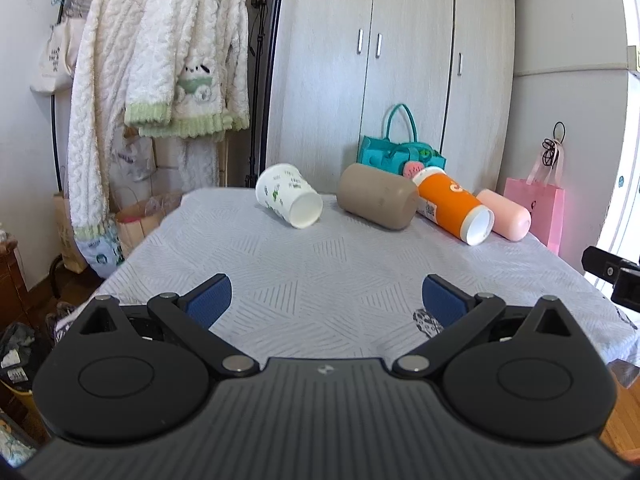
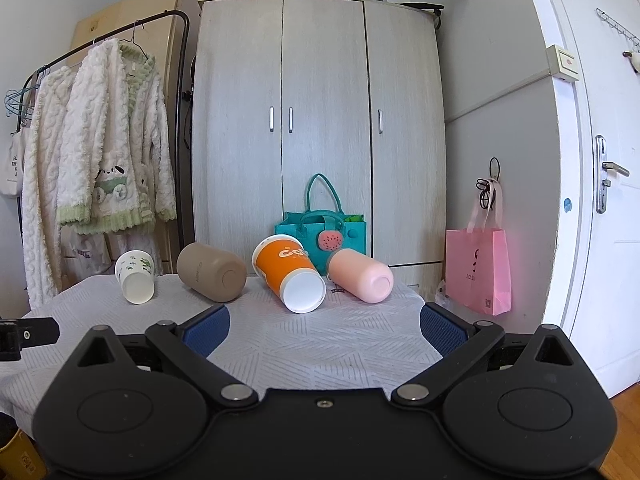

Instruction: Flip cup upright

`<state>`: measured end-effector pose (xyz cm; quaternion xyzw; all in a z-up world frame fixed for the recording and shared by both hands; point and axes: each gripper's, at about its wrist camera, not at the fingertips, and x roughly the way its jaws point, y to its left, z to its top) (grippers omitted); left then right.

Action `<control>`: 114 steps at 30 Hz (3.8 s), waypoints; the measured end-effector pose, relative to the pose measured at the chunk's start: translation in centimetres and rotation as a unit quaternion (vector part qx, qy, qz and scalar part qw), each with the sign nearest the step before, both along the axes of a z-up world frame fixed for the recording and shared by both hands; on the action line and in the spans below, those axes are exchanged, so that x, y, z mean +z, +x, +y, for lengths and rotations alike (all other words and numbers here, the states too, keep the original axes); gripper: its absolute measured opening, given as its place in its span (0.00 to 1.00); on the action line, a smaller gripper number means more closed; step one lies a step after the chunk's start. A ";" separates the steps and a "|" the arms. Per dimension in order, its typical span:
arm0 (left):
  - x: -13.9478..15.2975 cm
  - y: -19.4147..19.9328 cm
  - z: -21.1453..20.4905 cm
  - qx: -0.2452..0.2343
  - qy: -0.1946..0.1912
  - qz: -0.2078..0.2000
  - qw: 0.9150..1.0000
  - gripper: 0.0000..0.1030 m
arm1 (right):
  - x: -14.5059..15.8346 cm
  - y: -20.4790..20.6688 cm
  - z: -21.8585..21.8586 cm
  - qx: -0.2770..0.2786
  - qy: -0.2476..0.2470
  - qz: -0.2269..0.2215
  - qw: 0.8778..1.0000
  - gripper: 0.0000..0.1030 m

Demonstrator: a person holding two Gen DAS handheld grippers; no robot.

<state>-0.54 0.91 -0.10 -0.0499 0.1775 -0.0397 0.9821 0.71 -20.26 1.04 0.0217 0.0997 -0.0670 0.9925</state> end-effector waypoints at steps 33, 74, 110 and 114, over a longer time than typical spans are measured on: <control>-0.5 0.4 -0.3 0.009 -0.006 0.035 0.999 1.00 | -0.6 0.1 0.0 0.014 0.009 0.018 1.000 1.00; 12.2 13.3 -11.6 -0.198 0.071 0.156 0.965 1.00 | 9.3 9.6 -7.1 0.220 -0.034 0.184 0.957 1.00; 5.2 30.2 -18.9 -0.251 0.024 0.197 0.947 0.99 | 0.6 32.8 -14.1 0.257 -0.039 0.324 0.910 0.81; 5.0 30.3 -19.0 -0.251 0.026 0.199 0.947 0.99 | 0.0 33.8 -14.3 0.257 -0.018 0.336 0.906 0.66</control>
